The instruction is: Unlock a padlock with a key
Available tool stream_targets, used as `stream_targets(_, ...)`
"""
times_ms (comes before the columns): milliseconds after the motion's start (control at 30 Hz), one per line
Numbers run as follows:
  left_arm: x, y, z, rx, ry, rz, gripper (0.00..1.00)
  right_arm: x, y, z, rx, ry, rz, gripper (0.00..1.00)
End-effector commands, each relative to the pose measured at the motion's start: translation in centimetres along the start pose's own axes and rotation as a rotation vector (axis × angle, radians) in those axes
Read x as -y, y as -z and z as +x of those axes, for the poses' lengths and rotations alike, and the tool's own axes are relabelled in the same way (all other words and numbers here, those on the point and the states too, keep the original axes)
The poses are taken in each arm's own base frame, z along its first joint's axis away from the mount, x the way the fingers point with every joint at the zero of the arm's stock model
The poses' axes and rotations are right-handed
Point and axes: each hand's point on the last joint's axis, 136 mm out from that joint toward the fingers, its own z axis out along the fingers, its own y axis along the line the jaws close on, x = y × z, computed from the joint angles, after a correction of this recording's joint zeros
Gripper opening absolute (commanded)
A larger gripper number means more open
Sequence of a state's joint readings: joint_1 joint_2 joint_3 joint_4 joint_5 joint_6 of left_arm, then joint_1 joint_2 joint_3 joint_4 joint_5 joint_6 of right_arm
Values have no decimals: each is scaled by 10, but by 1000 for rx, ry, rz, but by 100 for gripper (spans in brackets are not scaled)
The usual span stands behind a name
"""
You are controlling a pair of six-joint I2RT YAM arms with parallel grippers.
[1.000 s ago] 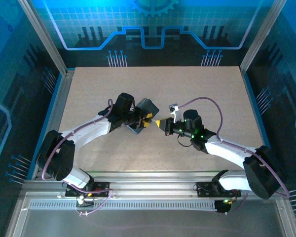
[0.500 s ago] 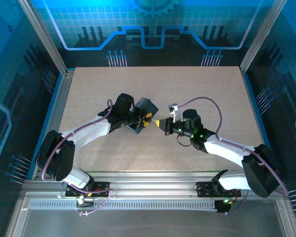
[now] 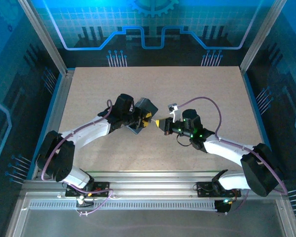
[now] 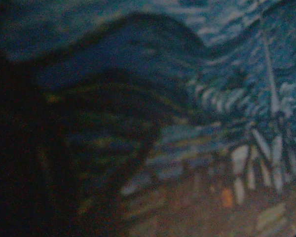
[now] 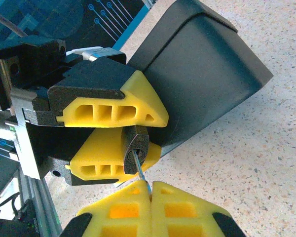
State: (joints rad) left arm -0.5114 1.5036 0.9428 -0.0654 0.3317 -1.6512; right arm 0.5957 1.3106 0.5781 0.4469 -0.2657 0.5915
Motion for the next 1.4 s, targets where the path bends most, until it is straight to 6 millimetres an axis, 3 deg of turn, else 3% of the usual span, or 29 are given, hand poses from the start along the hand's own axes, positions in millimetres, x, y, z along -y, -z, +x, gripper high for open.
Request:
stream_targets(0,25,14,13,-22,-37,95,3,-11,-4,-10,27,9,-28,0)
stream_targets(1000,23,12,15,-19,-57,82,2,-25,-13,-13,27,-5,-90,0)
stream_targets(1367,24,15,14,-4,-133,69,1,-30,-23,-15,-3,-104,-145,0)
